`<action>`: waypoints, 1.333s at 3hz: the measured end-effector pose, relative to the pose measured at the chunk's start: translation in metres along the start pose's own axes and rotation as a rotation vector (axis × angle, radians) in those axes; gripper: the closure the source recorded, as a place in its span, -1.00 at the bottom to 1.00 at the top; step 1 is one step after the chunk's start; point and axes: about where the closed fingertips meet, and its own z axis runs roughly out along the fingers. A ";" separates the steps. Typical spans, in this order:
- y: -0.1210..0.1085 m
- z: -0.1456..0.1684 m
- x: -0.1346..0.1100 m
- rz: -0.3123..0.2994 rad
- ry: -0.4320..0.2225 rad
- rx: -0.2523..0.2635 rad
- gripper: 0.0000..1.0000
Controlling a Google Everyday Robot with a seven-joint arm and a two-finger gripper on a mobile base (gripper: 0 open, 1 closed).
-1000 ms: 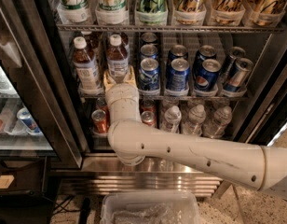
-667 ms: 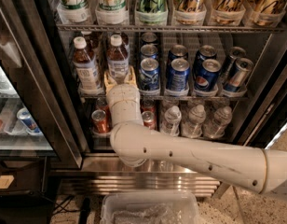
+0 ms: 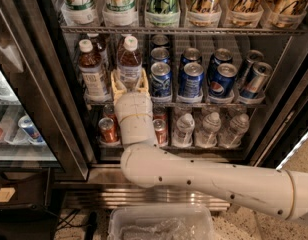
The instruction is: Pick blue plastic bottle from middle shelf of fridge
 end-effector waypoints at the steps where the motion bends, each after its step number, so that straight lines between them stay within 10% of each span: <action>1: 0.010 -0.015 -0.021 -0.007 -0.074 -0.030 1.00; 4: -0.013 -0.077 -0.069 0.100 0.054 -0.093 1.00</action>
Offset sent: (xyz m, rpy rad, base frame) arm -0.0872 0.0004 0.0372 -0.0541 -0.0828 0.1070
